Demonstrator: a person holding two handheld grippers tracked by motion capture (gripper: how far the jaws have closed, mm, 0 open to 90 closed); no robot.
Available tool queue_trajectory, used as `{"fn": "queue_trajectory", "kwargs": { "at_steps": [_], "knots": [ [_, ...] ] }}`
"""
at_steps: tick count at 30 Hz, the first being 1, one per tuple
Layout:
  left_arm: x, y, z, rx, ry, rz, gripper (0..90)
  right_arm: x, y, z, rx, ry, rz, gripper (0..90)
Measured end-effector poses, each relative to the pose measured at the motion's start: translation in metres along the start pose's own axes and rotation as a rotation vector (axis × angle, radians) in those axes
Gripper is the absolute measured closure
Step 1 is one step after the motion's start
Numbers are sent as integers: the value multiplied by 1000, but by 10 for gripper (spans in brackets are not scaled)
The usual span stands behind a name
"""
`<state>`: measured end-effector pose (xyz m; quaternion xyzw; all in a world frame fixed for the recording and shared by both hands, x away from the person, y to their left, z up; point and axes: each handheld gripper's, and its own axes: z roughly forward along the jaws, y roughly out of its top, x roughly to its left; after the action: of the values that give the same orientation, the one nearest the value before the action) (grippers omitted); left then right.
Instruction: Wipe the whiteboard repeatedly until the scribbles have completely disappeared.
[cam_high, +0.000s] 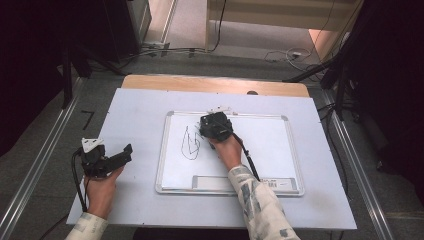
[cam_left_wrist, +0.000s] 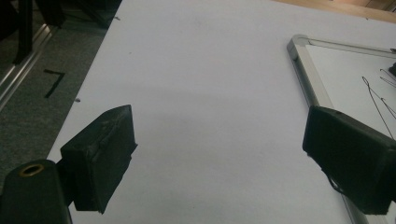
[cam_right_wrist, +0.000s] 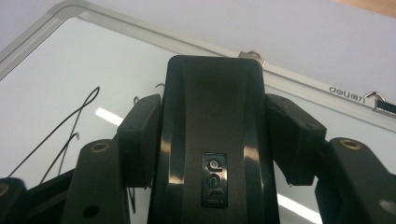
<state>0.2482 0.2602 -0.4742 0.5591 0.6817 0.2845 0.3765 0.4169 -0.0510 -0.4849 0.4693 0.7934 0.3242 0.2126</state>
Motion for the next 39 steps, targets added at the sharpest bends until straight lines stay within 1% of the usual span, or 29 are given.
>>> {"fn": "queue_trajectory", "kwargs": {
  "at_steps": [3, 9, 12, 17, 21, 24, 27, 30, 35, 39],
  "knots": [
    [0, 0, 0, 4, -2, 3, 96, -1, 5, 4, 2, -6, 3, 380],
    [0, 0, 1, 5, -3, 4, 96, 6, 11, 10, 5, -7, -4, 382],
    [0, 0, 1, 5, -3, 4, 96, 12, 13, 12, 4, 1, -15, 382],
    [0, 0, 1, 6, -4, 4, 96, 29, 15, 14, 1, 24, -33, 382],
    [-1, 0, 1, 8, -5, 5, 96, 43, 15, 14, -1, 45, -59, 382],
    [-1, 0, 1, 9, -3, 5, 96, 48, 15, 14, -1, 55, -75, 381],
    [-1, 0, 1, 8, -4, 7, 96, 45, 16, 15, 2, 64, -72, 379],
    [1, -1, 1, 11, -3, 5, 96, 38, 16, 14, 8, 50, -67, 377],
    [3, -1, -1, 7, 2, -3, 96, 14, 15, 13, 18, 17, -34, 377],
    [2, -2, -1, 7, 2, -1, 97, 2, 15, 13, 17, -2, -12, 378]
  ]
}}
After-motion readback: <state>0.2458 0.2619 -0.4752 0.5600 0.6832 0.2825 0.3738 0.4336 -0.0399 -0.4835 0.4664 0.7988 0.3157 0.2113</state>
